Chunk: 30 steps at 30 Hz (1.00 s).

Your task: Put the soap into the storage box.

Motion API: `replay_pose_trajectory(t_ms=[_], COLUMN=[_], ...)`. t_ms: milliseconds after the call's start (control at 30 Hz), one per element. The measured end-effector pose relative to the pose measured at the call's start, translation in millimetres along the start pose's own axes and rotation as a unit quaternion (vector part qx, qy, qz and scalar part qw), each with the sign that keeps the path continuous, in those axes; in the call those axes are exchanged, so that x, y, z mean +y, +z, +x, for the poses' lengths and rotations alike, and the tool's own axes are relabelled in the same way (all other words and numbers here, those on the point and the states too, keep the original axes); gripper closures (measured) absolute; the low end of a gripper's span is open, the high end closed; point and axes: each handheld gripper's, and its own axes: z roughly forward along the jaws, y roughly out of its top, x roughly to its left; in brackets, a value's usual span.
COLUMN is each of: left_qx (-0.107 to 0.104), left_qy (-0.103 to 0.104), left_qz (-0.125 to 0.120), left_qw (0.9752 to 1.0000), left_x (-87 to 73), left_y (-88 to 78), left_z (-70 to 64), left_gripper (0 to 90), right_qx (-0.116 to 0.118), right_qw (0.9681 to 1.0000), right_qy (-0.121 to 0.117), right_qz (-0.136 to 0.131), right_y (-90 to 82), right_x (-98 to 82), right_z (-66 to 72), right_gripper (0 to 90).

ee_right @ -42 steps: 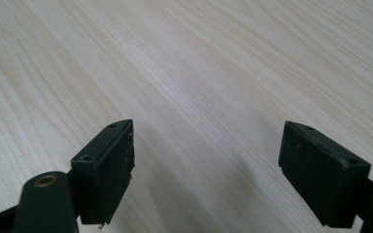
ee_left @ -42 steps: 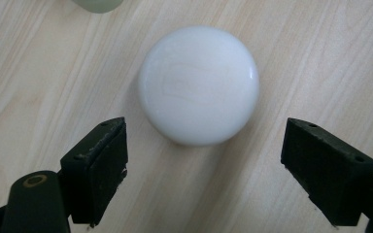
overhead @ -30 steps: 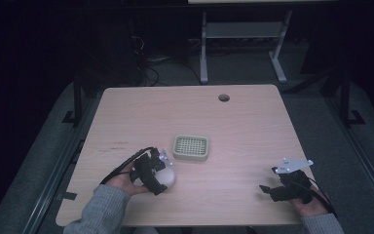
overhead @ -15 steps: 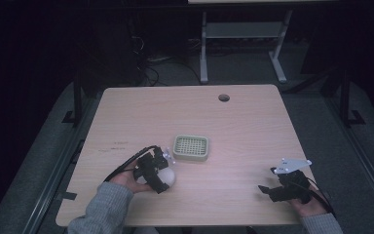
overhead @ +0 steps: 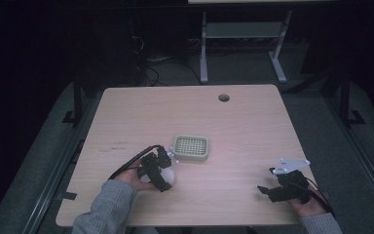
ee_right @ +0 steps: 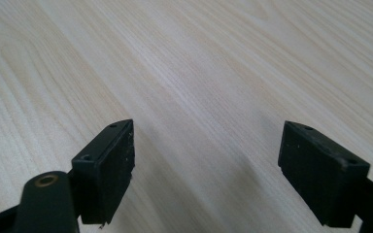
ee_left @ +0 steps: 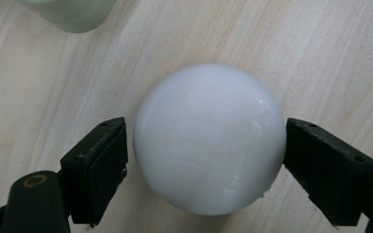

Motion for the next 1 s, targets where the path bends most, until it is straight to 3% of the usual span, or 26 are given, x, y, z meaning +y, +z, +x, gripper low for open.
replay_pose_trajectory(t_ms=[600, 1000], left_qx=[-0.017, -0.013], left_qy=[-0.002, -0.004], left_qz=[0.009, 0.008], left_qw=[0.9998, 0.9999], left_x=[2.3, 1.9], left_y=[7.5, 7.0], left_z=[2.6, 1.3], left_gripper=[21.2, 22.6], right_qx=[0.002, -0.001], right_qw=[1.0, 1.0], right_qy=[-0.002, -0.002], right_qz=[-0.001, -0.002], right_y=[0.2, -1.0], right_x=[0.7, 1.1], right_z=[1.4, 1.9], right_gripper=[20.4, 20.4])
